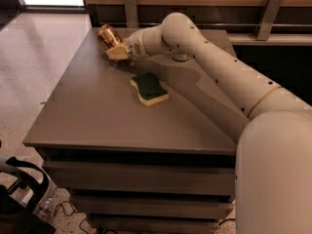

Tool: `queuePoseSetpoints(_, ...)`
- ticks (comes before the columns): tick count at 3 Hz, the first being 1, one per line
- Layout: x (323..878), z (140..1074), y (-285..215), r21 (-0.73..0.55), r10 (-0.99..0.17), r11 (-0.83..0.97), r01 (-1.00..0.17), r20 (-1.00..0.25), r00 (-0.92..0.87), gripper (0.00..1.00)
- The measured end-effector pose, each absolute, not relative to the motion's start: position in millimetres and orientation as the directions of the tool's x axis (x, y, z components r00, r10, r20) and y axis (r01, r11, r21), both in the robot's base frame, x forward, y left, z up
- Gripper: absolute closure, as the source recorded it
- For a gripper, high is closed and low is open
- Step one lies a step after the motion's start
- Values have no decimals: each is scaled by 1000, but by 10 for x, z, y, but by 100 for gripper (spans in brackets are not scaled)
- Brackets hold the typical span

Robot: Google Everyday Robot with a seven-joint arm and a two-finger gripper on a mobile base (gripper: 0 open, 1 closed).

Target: Place orange can upright

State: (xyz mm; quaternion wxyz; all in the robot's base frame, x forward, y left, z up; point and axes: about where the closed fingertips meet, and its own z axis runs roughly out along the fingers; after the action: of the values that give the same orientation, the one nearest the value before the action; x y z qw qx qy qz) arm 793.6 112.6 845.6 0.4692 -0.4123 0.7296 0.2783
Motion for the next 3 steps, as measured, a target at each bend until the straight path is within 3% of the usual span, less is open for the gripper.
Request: queuePoseSetpoints(3, 7899, 8440, 1115, 35, -330, 512, -858, -915, -234, 100)
